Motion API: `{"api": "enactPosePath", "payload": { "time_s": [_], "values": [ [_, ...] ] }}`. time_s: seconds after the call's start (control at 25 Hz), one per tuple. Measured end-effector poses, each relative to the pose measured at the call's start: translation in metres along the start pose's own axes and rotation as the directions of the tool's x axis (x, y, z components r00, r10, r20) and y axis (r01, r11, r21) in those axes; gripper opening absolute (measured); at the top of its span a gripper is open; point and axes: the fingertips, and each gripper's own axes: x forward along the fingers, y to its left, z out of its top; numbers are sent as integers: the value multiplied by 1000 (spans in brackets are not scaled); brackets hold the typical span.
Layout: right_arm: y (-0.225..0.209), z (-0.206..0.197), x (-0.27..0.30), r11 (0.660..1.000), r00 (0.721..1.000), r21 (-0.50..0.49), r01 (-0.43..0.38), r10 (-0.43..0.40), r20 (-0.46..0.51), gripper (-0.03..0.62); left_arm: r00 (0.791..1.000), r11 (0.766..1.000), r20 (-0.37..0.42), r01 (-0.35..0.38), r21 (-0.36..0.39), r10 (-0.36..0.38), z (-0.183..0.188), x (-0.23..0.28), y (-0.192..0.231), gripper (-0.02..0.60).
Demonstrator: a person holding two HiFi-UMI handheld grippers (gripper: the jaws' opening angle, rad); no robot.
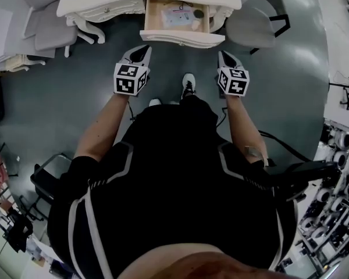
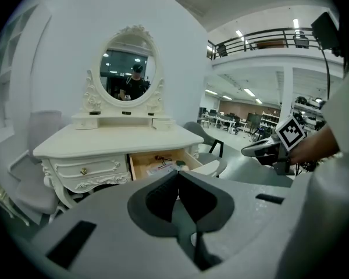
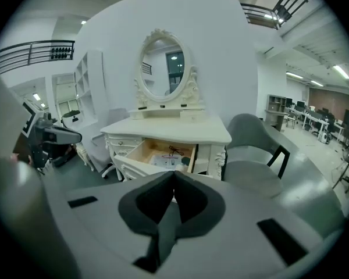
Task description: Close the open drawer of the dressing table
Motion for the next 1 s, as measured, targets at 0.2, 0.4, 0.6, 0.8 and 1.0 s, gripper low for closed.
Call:
{"api": "enactPosePath", "payload": {
  "time_s": [0.2, 0.4, 0.6, 0.8, 1.0],
  "values": [
    [-11, -21, 40, 997, 994, -28, -71, 68, -87, 5, 996, 999, -81, -41, -20, 40, -22, 44, 4, 5],
    [-20, -40, 70, 991, 980, -38, -126, 119, -160, 5, 985, 995, -153, -92, -36, 85, -41, 76, 8, 5],
    [-23, -60, 92, 985, 963, -36, -168, 156, -219, 5, 968, 988, -206, -152, -29, 143, -54, 103, 14, 5],
    [-16, -75, 108, 978, 946, -31, -205, 190, -263, 5, 952, 984, -258, -176, -22, 165, -69, 121, 18, 5],
    [-13, -77, 122, 972, 936, -17, -234, 220, -276, 5, 940, 978, -283, -207, -34, 189, -76, 140, 30, 5]
  ]
}}
